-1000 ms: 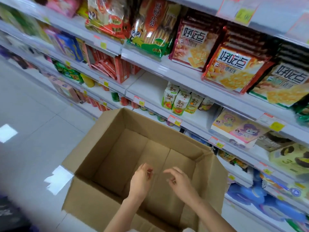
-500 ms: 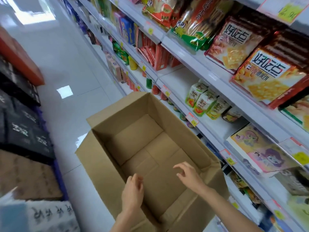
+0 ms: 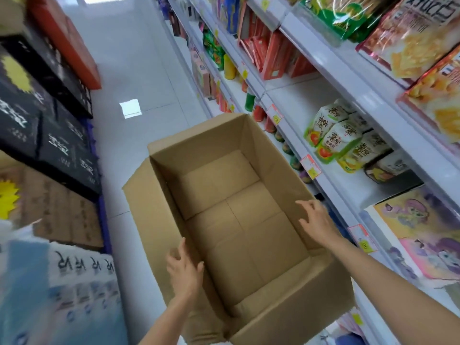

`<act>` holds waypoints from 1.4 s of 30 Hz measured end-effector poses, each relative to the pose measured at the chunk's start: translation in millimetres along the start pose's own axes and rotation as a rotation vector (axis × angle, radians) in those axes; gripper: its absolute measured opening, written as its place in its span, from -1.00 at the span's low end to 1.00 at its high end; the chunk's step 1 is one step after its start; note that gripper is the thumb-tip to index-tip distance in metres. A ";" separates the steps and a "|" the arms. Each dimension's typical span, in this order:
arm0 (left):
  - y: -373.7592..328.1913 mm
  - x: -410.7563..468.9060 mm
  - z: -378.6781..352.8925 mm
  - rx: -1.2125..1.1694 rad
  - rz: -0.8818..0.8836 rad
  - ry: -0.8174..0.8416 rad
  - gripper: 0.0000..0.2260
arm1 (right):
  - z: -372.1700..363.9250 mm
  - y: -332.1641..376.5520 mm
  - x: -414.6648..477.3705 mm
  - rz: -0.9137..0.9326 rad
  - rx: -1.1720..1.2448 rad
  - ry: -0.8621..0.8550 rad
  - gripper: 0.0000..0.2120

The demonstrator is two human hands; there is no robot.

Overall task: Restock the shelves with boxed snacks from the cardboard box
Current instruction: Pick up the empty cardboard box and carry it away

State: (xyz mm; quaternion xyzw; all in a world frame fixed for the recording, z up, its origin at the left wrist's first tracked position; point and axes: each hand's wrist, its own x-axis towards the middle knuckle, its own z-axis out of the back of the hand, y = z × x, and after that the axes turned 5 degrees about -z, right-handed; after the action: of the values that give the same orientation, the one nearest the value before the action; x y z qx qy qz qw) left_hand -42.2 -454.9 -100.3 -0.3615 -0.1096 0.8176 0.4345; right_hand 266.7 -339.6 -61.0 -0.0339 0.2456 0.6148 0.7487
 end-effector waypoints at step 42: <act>32.2 67.7 159.0 0.199 -0.073 -0.488 -0.37 | 33.8 138.4 62.6 0.389 -0.016 -0.174 -0.40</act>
State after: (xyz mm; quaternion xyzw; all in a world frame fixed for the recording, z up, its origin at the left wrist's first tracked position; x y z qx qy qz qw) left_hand -196.2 -399.3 -36.1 -0.1049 -0.1433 0.8712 0.4577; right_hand 155.7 -237.6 -22.2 0.0614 0.1769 0.7502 0.6341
